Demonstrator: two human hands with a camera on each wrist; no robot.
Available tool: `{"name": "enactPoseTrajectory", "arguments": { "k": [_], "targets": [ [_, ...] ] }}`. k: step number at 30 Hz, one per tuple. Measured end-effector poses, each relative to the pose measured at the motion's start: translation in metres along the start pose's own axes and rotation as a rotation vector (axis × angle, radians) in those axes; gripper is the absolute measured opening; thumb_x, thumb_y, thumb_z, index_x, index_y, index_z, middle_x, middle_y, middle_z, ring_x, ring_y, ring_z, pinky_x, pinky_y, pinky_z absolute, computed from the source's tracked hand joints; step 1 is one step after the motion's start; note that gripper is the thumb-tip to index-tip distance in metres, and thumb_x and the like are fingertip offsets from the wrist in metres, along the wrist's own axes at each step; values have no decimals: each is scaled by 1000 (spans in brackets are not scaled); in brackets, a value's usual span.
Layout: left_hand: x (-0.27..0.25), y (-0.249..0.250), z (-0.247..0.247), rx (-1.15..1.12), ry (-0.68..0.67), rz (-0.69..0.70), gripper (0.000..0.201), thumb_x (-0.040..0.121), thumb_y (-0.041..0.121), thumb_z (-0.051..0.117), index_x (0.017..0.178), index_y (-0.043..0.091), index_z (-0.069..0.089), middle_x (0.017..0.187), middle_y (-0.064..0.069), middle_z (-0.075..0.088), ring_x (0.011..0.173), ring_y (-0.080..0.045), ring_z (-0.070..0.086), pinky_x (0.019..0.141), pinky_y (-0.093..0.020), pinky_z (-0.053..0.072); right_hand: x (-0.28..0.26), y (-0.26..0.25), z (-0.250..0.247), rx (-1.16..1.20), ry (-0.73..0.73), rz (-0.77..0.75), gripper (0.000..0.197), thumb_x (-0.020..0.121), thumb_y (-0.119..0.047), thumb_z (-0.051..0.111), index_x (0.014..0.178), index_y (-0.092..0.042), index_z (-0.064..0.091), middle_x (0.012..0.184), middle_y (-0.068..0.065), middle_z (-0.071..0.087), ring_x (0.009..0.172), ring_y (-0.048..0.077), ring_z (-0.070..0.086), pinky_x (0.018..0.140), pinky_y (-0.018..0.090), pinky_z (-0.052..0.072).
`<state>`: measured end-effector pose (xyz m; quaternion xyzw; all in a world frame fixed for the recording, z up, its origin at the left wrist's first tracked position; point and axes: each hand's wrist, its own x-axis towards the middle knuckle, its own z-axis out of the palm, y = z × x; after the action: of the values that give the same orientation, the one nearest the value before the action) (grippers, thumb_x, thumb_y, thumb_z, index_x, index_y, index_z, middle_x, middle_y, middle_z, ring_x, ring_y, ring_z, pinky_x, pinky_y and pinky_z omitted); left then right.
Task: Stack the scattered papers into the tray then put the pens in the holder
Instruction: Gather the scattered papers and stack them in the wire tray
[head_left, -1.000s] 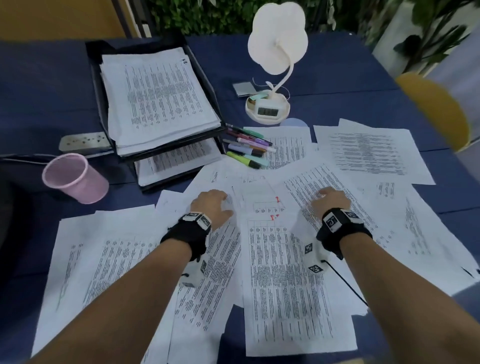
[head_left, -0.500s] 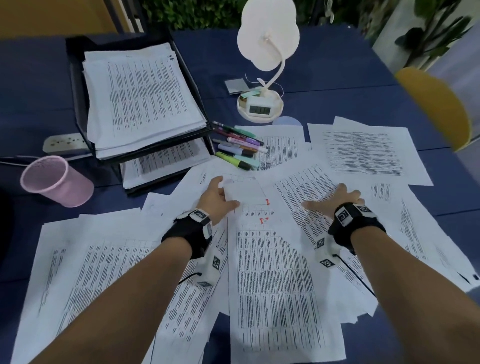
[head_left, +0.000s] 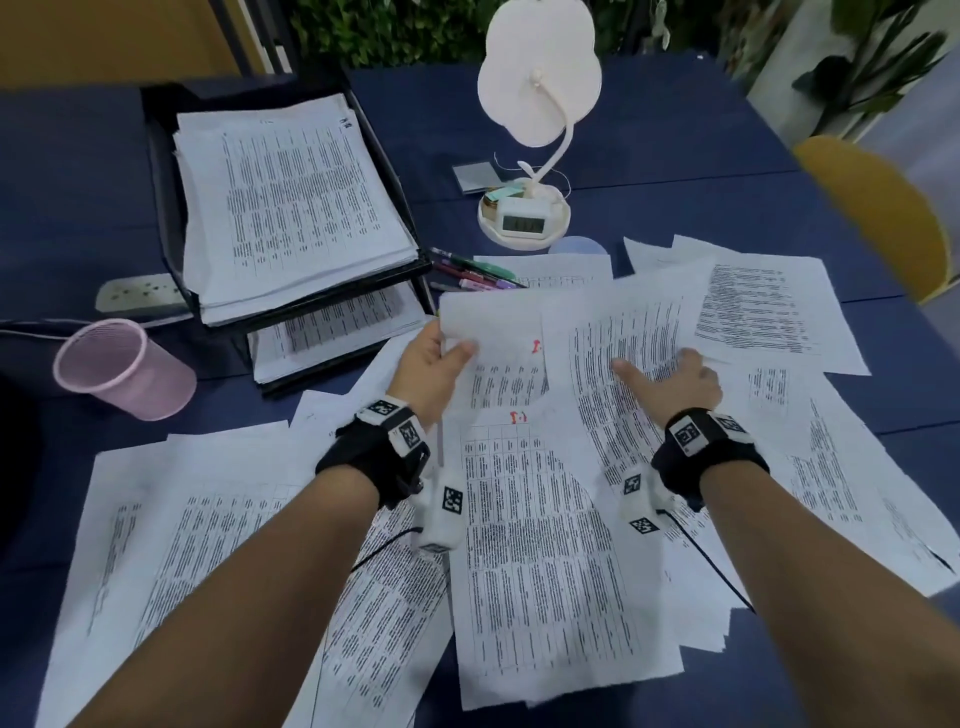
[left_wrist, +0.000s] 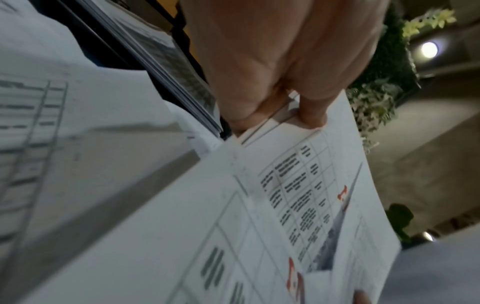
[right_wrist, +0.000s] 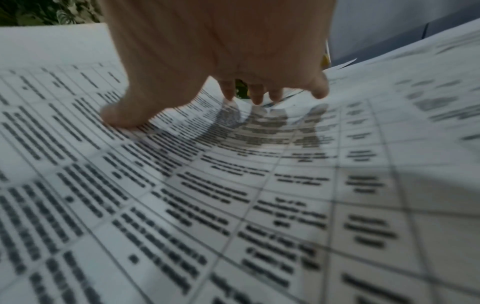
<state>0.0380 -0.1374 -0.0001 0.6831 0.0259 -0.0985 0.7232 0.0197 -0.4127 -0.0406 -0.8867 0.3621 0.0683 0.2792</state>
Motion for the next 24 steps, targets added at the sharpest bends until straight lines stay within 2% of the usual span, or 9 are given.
{"name": "enactPoseTrajectory", "arguments": {
  "k": [2, 3, 6, 8, 11, 14, 18, 22, 24],
  "targets": [
    [2, 8, -9, -58, 50, 19, 23, 94, -1, 50, 102, 19, 56, 107, -4, 65, 102, -22, 62, 97, -42, 48, -1, -8, -2, 139, 39, -63, 125, 48, -91, 53, 145, -20, 23, 148, 15, 32, 138, 36, 28, 105, 65, 27],
    [3, 13, -13, -68, 68, 27, 23, 94, -1, 49, 97, 20, 54, 105, -4, 65, 100, -22, 61, 98, -44, 47, -3, -14, -6, 201, 40, -77, 127, 45, -90, 56, 146, -21, 20, 149, 13, 33, 138, 34, 31, 106, 64, 28],
    [5, 22, -28, -79, 76, 55, 22, 94, 0, 49, 100, 21, 54, 109, -2, 64, 104, -18, 61, 101, -38, 45, -5, -28, -16, 374, 18, -76, 138, 33, -89, 60, 148, -25, 17, 144, 10, 42, 131, 31, 42, 106, 56, 35],
    [7, 29, -34, -66, 78, 102, 24, 94, 0, 50, 109, 18, 55, 116, -2, 62, 110, -14, 59, 102, -31, 44, -4, -36, -20, 406, 19, -97, 140, 29, -89, 62, 147, -25, 20, 147, 13, 37, 134, 32, 38, 105, 56, 36],
    [9, 48, -35, -39, 99, 206, 22, 93, 0, 51, 102, 20, 56, 108, 3, 66, 105, -11, 62, 101, -32, 46, -2, -40, -19, 325, -50, -128, 126, 43, -74, 75, 146, -26, 22, 151, 15, 27, 139, 35, 28, 106, 58, 36],
    [9, 69, -32, -26, 122, 332, 21, 94, 1, 50, 98, 22, 55, 100, 9, 68, 102, -11, 63, 97, -35, 49, -3, -38, -10, 177, -111, -148, 110, 58, -57, 82, 145, -22, 26, 147, 18, 30, 133, 37, 35, 104, 53, 40],
    [8, 94, -27, -18, 132, 443, 16, 93, 7, 52, 96, 22, 55, 107, 3, 65, 108, -15, 62, 95, -36, 50, -8, -34, 1, 98, -227, -154, 101, 65, -50, 80, 145, -21, 26, 144, 19, 37, 129, 35, 42, 103, 46, 42],
    [5, 117, -23, -37, 122, 567, 19, 92, -1, 52, 89, 18, 52, 96, 10, 68, 97, -6, 64, 86, -25, 51, -16, -46, -8, 260, -198, -240, 96, 69, -48, 78, 146, -21, 26, 148, 12, 34, 134, 29, 38, 105, 44, 37],
    [5, 127, -23, -7, 94, 601, 20, 92, -1, 52, 89, 18, 52, 92, 11, 67, 95, -5, 63, 86, -25, 49, -22, -64, -20, 421, -182, -331, 85, 75, -41, 76, 144, -22, 29, 147, 8, 37, 133, 23, 38, 107, 42, 36]
  ]
}}
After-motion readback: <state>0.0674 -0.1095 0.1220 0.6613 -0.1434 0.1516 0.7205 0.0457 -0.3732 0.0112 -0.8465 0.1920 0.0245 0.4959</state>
